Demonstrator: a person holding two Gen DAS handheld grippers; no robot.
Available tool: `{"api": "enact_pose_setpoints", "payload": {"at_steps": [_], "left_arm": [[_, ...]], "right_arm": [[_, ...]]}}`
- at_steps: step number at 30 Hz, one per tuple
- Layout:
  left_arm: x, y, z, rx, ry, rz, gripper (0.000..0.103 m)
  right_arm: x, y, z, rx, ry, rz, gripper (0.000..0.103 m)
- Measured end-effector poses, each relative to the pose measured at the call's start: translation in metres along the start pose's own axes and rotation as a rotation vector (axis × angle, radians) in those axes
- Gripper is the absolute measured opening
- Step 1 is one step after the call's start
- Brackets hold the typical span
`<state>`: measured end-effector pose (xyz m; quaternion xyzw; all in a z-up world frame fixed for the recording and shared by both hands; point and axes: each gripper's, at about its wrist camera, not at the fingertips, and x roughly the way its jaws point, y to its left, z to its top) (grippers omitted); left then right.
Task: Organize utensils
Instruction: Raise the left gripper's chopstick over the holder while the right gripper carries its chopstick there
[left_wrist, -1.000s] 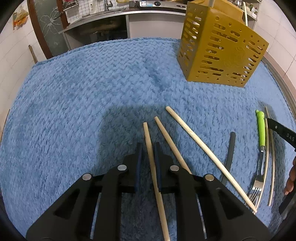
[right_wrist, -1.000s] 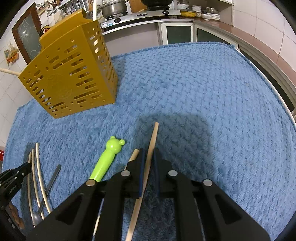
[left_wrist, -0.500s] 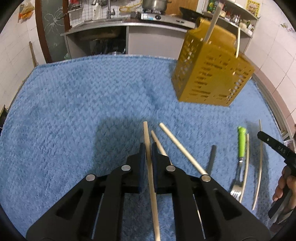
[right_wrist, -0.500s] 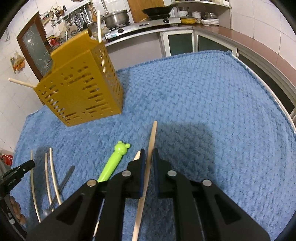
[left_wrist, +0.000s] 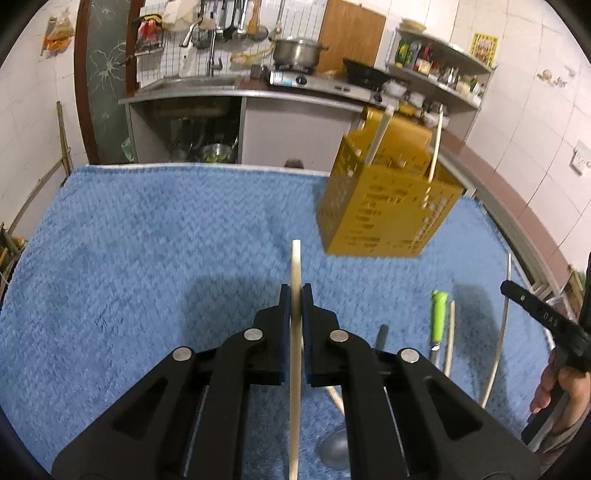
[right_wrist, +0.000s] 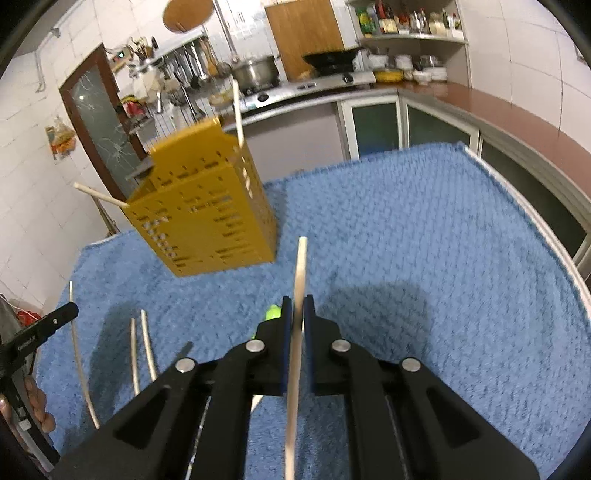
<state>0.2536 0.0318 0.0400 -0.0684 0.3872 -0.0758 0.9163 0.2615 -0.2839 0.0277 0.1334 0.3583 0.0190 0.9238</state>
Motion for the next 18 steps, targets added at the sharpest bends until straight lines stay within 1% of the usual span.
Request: {"api": "enact_pose_setpoints", "payload": {"at_steps": [5,11,16,18], "left_arm": [[-0.023,-0.006,0.012,-0.005,-0.072,-0.045,0.004],[-0.043,-0.016,0.027,-0.001,-0.129,-0.09,0.004],[-0.055,-0.027,0.05,0.009,-0.172,-0.12,0.004],[-0.061,-0.033,0.066,0.012,-0.196,-0.128,0.004]], "right_arm": [[-0.022,0.005,0.008,-0.009,-0.07,0.019,0.006],[-0.043,0.014,0.023,-0.022,-0.147,0.042,0.006],[-0.055,0.028,0.048,-0.047,-0.204,0.06,0.006],[-0.06,0.034,0.063,-0.059,-0.233,0.065,0.006]]}}
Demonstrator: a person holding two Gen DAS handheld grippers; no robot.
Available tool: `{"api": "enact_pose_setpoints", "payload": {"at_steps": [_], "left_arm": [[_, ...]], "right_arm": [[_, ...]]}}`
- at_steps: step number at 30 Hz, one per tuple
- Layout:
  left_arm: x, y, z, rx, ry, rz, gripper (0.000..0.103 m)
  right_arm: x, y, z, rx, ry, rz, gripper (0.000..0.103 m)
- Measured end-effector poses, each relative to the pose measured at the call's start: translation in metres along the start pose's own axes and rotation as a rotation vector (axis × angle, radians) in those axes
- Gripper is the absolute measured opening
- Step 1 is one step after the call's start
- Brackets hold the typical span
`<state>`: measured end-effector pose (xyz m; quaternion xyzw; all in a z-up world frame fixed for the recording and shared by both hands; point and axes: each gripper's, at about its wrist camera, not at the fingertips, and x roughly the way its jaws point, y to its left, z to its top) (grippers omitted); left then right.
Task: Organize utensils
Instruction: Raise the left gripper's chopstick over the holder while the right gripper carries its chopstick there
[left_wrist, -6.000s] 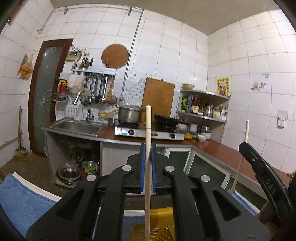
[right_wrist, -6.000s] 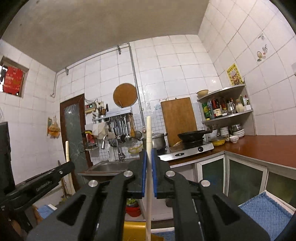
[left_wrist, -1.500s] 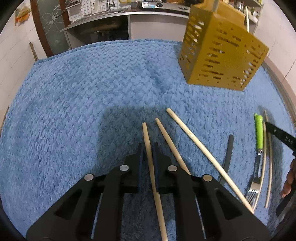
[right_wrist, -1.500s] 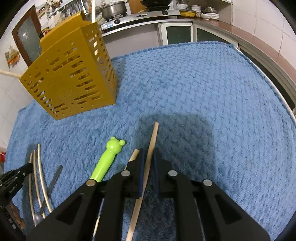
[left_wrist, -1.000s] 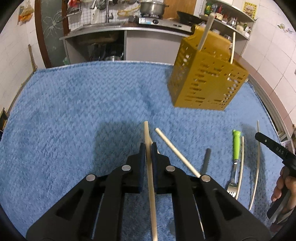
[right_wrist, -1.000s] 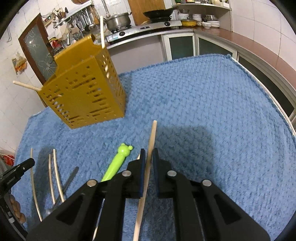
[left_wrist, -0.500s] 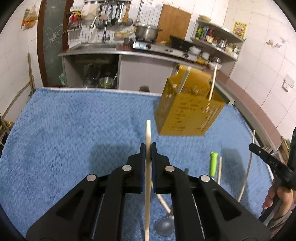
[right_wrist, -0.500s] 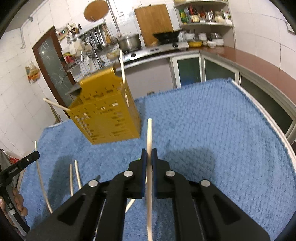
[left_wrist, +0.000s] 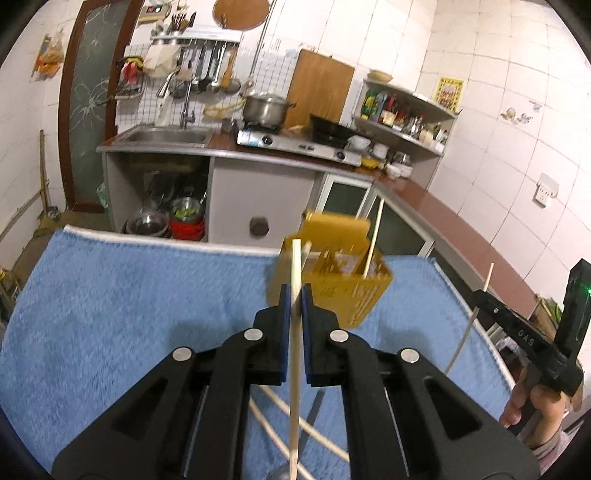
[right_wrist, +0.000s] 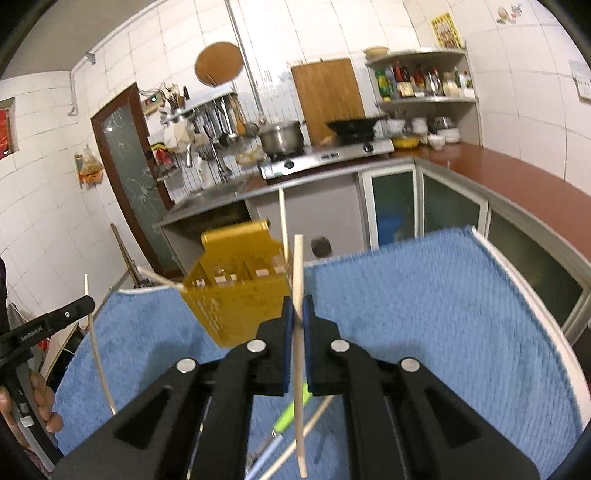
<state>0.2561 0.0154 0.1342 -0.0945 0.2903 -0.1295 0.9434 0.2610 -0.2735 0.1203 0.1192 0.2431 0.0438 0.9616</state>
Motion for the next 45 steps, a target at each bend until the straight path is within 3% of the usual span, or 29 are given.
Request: {"api": "enact_pose_setpoints", "payload": {"at_steps": [9,15,18,22,27,30,34,45], "left_arm": [[0.012,-0.033,0.091,0.046,-0.203,0.016,0.004],[0.039,-0.041,0.129,0.038,-0.37,0.023,0.004],[0.058,-0.041,0.141,0.017,-0.41,0.016,0.004],[0.09,-0.044,0.142,0.05,-0.401,0.044,0.004],[0.126,-0.033,0.118,0.059,-0.348,0.055,0.004],[0.122,-0.028,0.11,0.059,-0.365,0.047,0.004],[0.125,-0.029,0.099,0.108,-0.333,0.069,0.004],[0.144,-0.013,0.064,0.088,-0.249,0.086,0.005]], "right_arm": [[0.012,0.029,0.084,-0.065,-0.186,0.023,0.006],[0.039,0.046,0.115,-0.08,-0.291,0.028,0.006],[0.06,0.049,0.122,-0.082,-0.291,0.032,0.006],[0.084,0.052,0.116,-0.102,-0.286,0.011,0.006],[0.11,0.046,0.095,-0.114,-0.257,0.003,0.006],[0.119,0.043,0.079,-0.127,-0.244,0.002,0.006],[0.133,0.034,0.061,-0.126,-0.197,-0.002,0.006],[0.149,0.031,0.025,-0.162,-0.128,-0.002,0.006]]}}
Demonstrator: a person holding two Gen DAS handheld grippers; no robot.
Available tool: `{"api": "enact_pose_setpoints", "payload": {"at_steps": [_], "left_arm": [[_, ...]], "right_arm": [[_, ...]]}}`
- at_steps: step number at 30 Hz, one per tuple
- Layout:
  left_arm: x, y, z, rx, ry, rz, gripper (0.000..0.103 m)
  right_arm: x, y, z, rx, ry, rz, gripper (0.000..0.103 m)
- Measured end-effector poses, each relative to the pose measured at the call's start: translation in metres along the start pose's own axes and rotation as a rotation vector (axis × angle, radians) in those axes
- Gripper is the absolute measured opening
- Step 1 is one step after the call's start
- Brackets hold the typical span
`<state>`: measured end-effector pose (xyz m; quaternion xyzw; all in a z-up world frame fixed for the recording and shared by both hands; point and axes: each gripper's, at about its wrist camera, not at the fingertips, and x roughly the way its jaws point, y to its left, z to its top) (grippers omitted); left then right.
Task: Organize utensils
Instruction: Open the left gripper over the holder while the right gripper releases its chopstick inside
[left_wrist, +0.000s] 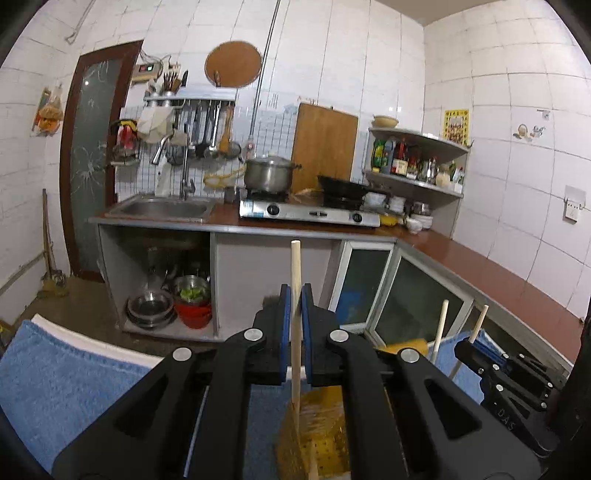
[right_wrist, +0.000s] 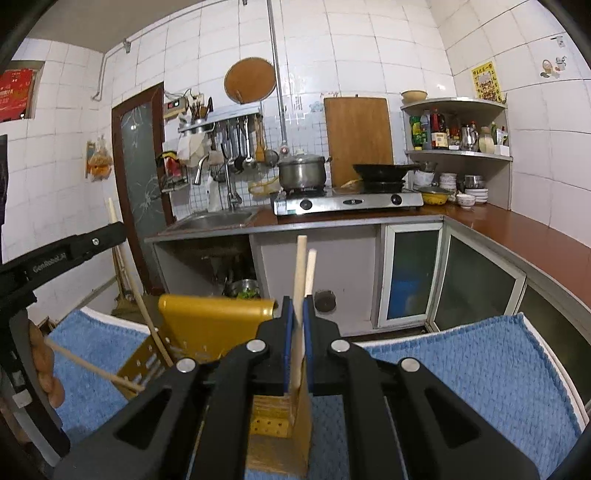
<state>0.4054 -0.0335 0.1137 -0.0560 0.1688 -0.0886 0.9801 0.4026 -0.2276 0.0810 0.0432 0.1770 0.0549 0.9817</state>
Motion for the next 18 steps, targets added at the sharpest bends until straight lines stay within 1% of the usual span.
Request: {"api": "enact_pose_setpoints", "payload": {"at_steps": [3,6,7,8,9,10,13,15,16,17,18], "left_arm": [[0.001,0.001,-0.008,0.015,0.036,0.007,0.005],[-0.004,0.006,-0.009,0.007,0.068,0.012,0.006],[-0.008,0.007,-0.009,0.005,0.074,0.013,0.012],[-0.013,0.009,-0.007,-0.002,0.085,0.014,0.018],[-0.019,0.012,-0.006,-0.012,0.089,0.014,0.035],[-0.025,0.014,-0.004,-0.024,0.09,0.012,0.054],[-0.056,0.021,0.0,-0.03,0.084,0.015,0.067],[-0.072,0.022,0.0,-0.017,0.107,0.021,0.073],[-0.078,0.023,0.0,-0.018,0.109,0.026,0.079],[-0.089,0.027,-0.001,-0.021,0.114,0.032,0.083],[-0.097,0.029,-0.003,-0.023,0.121,0.034,0.089]], "right_arm": [[-0.002,0.001,-0.004,-0.007,0.015,0.0,0.007],[-0.006,-0.001,-0.006,0.0,0.044,0.001,0.007],[-0.009,-0.001,-0.005,0.0,0.057,0.003,0.011],[-0.011,-0.002,-0.004,0.001,0.064,0.001,0.028],[-0.017,-0.004,-0.002,0.009,0.063,0.001,0.039],[-0.024,-0.005,0.0,0.017,0.052,0.001,0.054],[-0.043,-0.004,0.004,-0.002,0.058,-0.021,0.054],[-0.057,-0.005,0.005,-0.005,0.065,-0.032,0.055],[-0.063,-0.006,0.006,-0.006,0.069,-0.037,0.058],[-0.071,-0.006,0.005,-0.006,0.073,-0.047,0.064],[-0.078,-0.007,0.004,-0.005,0.076,-0.053,0.067]]}}
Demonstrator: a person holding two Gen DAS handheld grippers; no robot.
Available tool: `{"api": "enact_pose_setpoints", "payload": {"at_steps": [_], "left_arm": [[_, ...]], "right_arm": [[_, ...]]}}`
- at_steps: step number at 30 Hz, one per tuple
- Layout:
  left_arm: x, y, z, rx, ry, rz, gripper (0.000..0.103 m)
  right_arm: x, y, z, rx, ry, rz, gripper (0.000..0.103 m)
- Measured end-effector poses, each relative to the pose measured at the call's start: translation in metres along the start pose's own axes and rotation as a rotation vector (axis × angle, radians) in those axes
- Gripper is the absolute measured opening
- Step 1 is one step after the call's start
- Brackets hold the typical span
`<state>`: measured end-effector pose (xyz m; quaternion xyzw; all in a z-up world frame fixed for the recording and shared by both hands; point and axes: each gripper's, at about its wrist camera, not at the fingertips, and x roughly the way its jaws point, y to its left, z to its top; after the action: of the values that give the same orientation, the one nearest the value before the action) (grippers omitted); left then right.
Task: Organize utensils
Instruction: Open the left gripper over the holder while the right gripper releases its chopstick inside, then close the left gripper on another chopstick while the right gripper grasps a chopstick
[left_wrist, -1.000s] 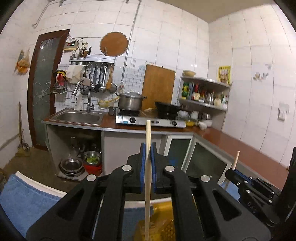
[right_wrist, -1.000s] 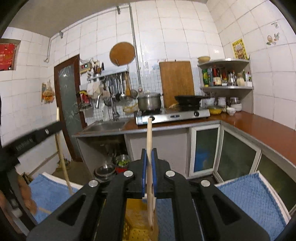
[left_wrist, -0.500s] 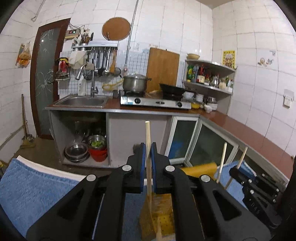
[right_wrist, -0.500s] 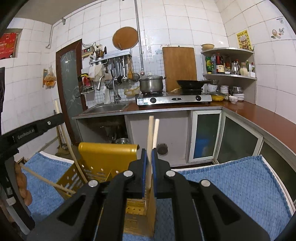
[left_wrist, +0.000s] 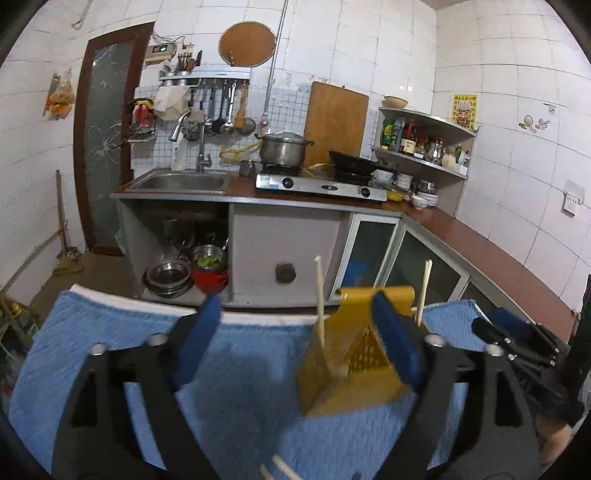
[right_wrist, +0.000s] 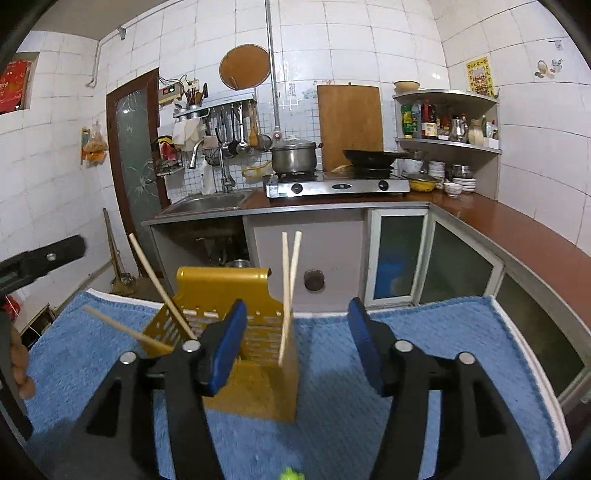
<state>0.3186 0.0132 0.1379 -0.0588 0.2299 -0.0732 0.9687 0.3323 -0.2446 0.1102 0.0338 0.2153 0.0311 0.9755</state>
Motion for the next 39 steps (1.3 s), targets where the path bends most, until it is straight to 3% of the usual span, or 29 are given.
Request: {"api": "enact_pose_setpoints", "payload": {"at_steps": [2,10,21,29,32,37,39], "left_arm": [[-0.018,0.008,-0.009,-0.017,0.008,0.005,0.092],[-0.048,0.027,-0.053,-0.042,0.094,0.044,0.093],[-0.032,0.034,-0.125,-0.057,0.228,0.07,0.093],[-0.017,0.037,-0.151,-0.066,0.291,0.106,0.092],[-0.008,0.032,-0.156,-0.059,0.329,0.101,0.082],[0.013,0.026,-0.169,-0.06,0.427,0.084,0.052],[0.021,0.023,-0.172,-0.056,0.456,0.094,0.048]], "right_arm": [[-0.011,-0.001,-0.005,0.003,0.008,-0.012,0.073],[-0.038,-0.009,-0.044,0.03,0.089,-0.044,0.073],[-0.031,-0.008,-0.107,0.065,0.197,-0.088,0.073],[-0.027,-0.008,-0.132,0.072,0.222,-0.123,0.073],[-0.022,-0.005,-0.14,0.068,0.244,-0.128,0.073],[-0.009,0.0,-0.15,0.058,0.3,-0.14,0.072],[-0.003,-0.001,-0.152,0.073,0.327,-0.145,0.069]]}}
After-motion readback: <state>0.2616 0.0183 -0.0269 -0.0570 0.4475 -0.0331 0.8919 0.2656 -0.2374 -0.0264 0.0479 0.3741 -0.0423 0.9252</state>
